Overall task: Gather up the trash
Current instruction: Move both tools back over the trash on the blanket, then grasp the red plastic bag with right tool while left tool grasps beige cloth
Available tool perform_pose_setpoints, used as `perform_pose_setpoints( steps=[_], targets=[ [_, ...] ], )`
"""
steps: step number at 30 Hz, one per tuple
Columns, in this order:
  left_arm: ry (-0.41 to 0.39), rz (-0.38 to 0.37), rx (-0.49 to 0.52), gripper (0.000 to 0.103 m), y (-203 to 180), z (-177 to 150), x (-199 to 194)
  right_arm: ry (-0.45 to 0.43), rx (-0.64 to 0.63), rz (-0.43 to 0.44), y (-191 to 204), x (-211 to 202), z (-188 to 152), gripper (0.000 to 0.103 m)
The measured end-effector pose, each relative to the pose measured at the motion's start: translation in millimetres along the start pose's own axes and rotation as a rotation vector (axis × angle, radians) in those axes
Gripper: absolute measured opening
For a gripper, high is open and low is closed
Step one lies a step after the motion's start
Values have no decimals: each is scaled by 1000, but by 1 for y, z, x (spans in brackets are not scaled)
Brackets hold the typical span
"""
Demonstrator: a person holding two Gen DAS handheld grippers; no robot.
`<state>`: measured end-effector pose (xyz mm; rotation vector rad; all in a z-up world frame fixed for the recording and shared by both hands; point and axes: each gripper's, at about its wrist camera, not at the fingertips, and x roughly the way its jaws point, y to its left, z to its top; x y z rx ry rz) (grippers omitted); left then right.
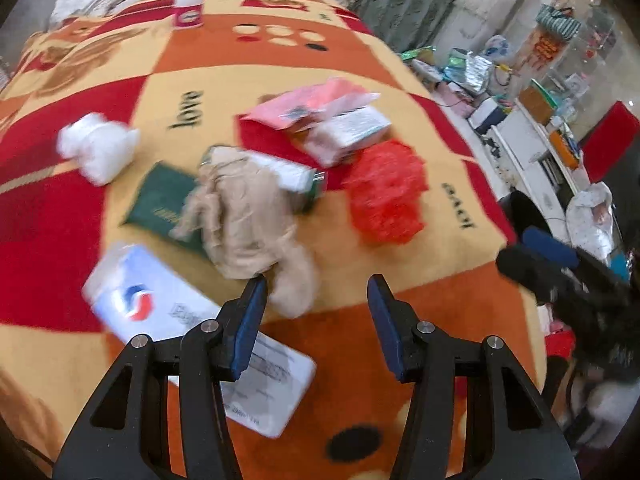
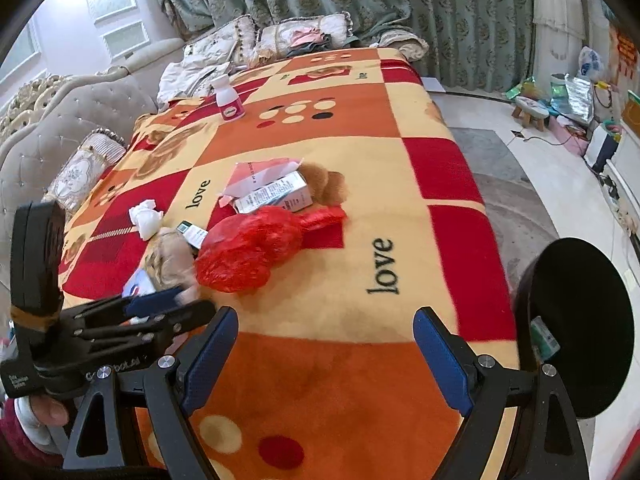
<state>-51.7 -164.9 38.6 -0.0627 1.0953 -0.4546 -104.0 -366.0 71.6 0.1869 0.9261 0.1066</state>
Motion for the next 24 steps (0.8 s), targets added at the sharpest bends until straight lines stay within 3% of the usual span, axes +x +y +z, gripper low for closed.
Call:
perform_pose_setpoints(
  steps=[8,18,19,20,24],
  targets=[
    [-14,27,-35,51,47,-19,-39,23,14,66,24,36,25,87],
    [-56,-20,-62,51,40,9,-41,61,106,152,28,80,47,86],
    [-58,-21,-57,51,37,12,-39,62,102,160,29,82,46,74],
    [-61,-21,-54,51,34,14,-37,70,93,178,31,85,44,55],
    [-67,-25,-44,51,25,26,-26,60,45,187,34,79,36,40]
  ],
)
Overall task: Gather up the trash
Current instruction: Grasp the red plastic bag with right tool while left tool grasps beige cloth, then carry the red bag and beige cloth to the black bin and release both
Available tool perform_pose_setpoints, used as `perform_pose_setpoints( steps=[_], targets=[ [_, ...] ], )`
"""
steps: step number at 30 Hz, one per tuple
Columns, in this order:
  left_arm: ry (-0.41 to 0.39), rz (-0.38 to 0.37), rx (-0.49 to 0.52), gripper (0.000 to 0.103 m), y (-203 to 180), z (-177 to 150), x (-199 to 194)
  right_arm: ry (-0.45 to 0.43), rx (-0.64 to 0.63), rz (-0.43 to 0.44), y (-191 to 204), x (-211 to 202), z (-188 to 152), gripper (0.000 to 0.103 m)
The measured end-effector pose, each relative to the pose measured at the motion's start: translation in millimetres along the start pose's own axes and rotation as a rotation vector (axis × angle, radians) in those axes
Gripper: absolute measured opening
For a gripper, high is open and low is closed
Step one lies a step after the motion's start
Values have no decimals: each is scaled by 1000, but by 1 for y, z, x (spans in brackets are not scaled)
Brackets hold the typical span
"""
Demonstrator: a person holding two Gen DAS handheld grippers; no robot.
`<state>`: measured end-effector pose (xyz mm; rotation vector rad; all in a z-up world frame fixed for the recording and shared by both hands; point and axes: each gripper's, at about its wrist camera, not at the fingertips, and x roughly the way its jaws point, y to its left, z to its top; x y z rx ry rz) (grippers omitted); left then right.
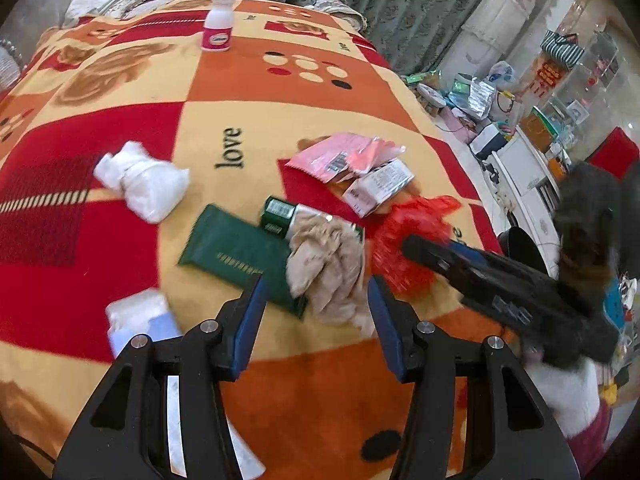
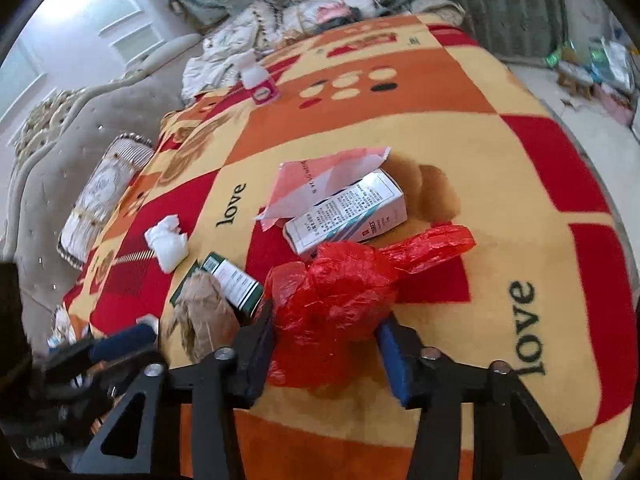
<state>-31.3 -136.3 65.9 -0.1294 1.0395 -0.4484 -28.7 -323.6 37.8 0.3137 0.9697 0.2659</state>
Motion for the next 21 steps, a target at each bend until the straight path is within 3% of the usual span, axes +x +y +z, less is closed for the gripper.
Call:
perform_pose_setpoints(
  steps=[4,5,6,7,13,21],
  targets=[
    [9,6,22,49,-8,7,18,-57,-9,-6,-6,-30,-9,38],
    [16,0,19,44,-9,8,22,-69,-7,-6,-9,-41,-13,38],
    [27,-6,15,28,-10,8,25,-74,-10,-11,-11,-47,-15,38],
    [43,-10,16,24,-11,8,28,-78,-18,-23,-12,-54,-18,38],
    [25,-45,64,20,-32,2,14,-104,-43,-98,-21,-89,-42,38],
    [9,-107,161,20,-81,-6,-5,-129,-6,-129,-41,-113,-55,38]
  ],
)
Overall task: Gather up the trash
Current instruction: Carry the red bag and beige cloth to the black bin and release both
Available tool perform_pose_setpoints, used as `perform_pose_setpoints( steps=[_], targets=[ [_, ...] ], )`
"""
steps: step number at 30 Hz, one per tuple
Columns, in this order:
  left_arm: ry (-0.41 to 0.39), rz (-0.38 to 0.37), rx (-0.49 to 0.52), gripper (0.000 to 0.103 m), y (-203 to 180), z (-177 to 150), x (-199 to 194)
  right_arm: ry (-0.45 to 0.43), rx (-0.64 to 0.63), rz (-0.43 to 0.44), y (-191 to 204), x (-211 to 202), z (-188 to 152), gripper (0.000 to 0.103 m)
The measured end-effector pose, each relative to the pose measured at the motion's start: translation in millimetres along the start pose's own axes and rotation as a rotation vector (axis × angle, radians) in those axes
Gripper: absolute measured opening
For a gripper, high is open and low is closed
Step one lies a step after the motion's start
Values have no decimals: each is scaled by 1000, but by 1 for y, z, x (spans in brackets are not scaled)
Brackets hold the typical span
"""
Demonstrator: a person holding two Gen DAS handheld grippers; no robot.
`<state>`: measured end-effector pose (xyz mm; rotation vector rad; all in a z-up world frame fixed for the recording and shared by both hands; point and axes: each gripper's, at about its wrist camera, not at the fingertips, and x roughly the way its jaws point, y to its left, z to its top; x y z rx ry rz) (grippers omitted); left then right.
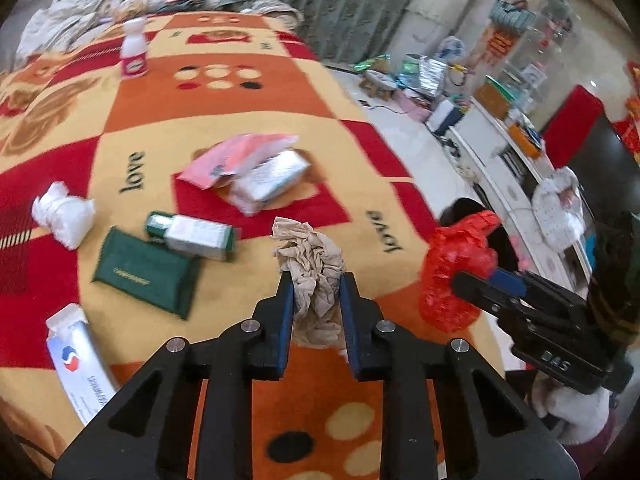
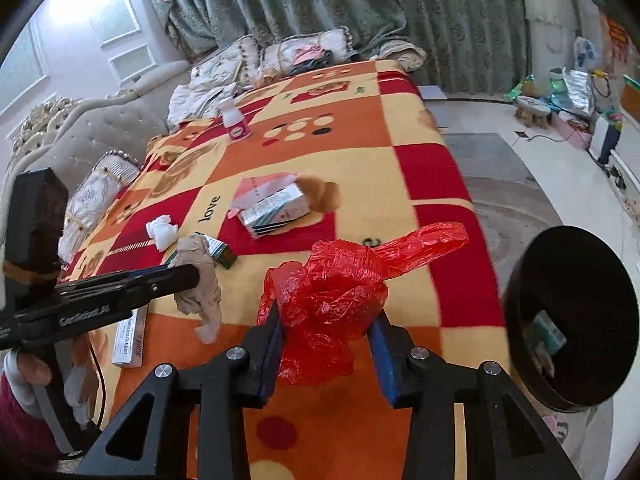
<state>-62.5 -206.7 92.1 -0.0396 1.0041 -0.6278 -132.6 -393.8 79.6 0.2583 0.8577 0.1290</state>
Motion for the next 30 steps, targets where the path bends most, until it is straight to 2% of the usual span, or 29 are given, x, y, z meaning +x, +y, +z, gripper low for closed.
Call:
perform_pose_setpoints(
  steps=[4,10,18,30],
  targets=[
    [-15,-16,47,20,-24,1,-1,-7,7,-29,-10,-12,-1,38],
    [-26,-44,57,20,-43,1,5,0,-3,-78,-23,-25,1,38],
    [-5,-54,99,20,-65,4,18,-17,18,-111,-46,-40,-1,38],
    [28,-146,143,20,-115,17,49,-36,80,-205,-101,-60,-4,38]
  ],
)
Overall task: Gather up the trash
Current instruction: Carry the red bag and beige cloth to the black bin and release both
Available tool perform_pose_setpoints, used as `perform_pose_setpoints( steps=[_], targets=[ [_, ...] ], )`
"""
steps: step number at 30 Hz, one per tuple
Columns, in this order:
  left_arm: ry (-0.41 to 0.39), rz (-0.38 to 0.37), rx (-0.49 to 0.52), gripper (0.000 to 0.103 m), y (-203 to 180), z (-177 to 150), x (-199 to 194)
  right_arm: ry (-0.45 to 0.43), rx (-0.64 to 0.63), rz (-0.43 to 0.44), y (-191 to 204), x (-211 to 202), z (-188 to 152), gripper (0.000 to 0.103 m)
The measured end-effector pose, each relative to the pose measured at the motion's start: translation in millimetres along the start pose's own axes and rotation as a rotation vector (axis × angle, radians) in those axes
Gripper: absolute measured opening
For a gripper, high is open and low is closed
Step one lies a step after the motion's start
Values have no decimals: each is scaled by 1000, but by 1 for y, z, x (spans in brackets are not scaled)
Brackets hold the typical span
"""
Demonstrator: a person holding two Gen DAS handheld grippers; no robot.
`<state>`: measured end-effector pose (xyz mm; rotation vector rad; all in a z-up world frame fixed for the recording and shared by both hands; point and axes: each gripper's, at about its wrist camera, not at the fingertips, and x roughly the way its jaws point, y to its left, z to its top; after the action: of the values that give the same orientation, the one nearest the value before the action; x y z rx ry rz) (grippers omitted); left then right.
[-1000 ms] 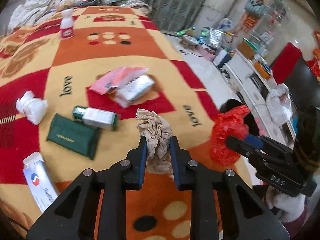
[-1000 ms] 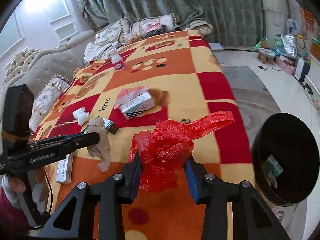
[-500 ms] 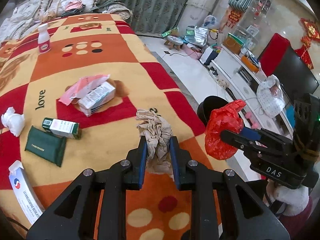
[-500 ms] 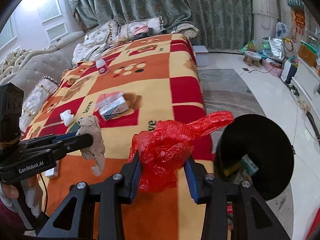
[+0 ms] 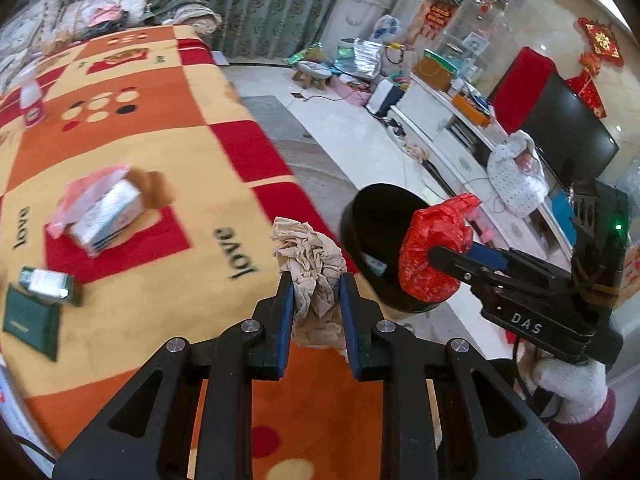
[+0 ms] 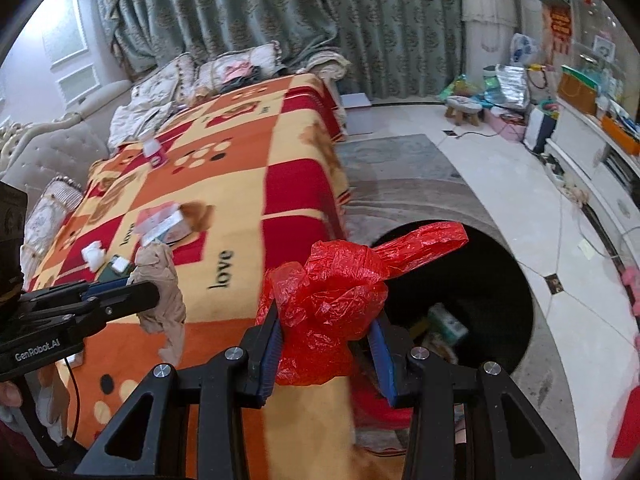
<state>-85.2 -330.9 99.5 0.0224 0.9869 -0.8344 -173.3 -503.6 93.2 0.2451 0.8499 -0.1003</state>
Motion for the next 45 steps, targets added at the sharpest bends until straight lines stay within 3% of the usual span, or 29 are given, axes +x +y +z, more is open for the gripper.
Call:
perform_pose_setpoints(
  steps=[8,16,34,36,37,39,40,41,45],
  targets=[
    [35,-61,36,20,-34,20,38,17,37,-59,-44,11,1,38],
    [50,-74,65,20,-57,33,66,43,75,-87,-85,22,-2,38],
    [92,-128,65,21,-73,37,108,48,105,-114,-112,33,-3,44],
    [95,-129,66,24,-74,36,109,43,118,-112,-116,33,-3,46],
    [96,-129,67,31,-76,36,111,41,123,-111,-118,33,-3,47],
    [100,-125,61,43,-74,35,111,37,139,-115,-121,33,-3,58],
    [100,-128,56,46,-73,35,111,35,150,-117,-123,32,-3,70],
    [99,-130,50,46,-72,35,110,27,162,-111,-125,30,-3,73],
    [102,-115,40,47,-68,34,105,20,169,-99,-122,27,-3,73]
  ],
)
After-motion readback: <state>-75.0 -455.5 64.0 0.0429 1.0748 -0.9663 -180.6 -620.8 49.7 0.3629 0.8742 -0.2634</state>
